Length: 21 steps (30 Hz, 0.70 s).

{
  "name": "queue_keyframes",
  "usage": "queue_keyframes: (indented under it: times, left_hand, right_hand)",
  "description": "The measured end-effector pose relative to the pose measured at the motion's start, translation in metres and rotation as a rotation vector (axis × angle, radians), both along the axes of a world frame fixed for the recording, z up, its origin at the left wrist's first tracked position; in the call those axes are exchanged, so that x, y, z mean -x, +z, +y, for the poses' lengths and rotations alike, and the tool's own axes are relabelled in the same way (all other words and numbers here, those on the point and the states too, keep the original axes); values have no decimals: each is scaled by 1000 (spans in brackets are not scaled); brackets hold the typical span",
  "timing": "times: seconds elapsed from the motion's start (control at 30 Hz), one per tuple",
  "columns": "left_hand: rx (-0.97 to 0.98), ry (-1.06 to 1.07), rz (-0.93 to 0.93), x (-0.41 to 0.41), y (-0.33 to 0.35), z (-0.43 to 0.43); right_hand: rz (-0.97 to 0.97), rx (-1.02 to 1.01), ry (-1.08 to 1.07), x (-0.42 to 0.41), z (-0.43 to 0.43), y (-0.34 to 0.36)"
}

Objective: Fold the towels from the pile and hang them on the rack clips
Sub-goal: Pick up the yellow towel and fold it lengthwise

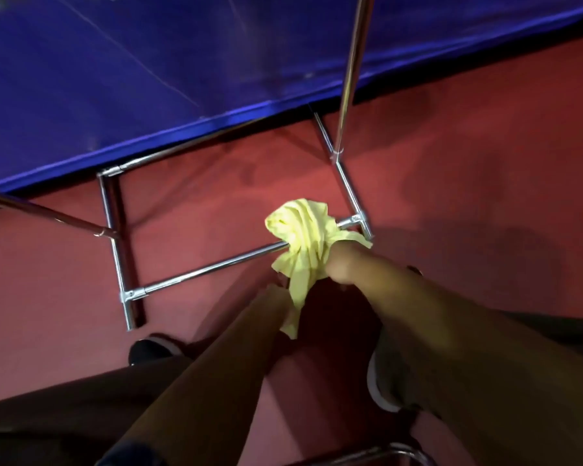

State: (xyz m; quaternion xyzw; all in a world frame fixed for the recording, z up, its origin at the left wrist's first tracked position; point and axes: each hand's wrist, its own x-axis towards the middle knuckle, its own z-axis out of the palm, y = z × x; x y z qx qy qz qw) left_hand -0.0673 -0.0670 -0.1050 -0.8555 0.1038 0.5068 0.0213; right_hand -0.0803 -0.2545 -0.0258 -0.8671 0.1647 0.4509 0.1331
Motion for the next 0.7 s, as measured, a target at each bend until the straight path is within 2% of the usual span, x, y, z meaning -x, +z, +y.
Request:
queue_keyframes:
  times: [0.07,0.1,0.2,0.33,0.43,0.57,0.63,0.7]
  left_hand:
    - [-49,-168,35,14,-39,17]
    - [-36,-183,31,19,-52,23]
    - [24,-90,8,22,-41,25]
    - [188,189,-33,19,-7,13]
    - [290,444,-43,7,7,2]
    - [498,709,112,-17,48,-6]
    - [689,903,186,-25,79,-9]
    - [778,985,191,-36,114,-14]
  right_hand:
    - [53,-51,4,4,6,-7]
    - [57,-73,-20,8,10,-11]
    - [97,-43,-22,15,13,-20]
    - [72,-31,59,15,16,-29]
    - [108,-87,33,10,22,-19]
    - [123,-252,0,5,27,14]
    - [121,-325,-72,5,29,31]
    - [73,-380,-218,4,31,52]
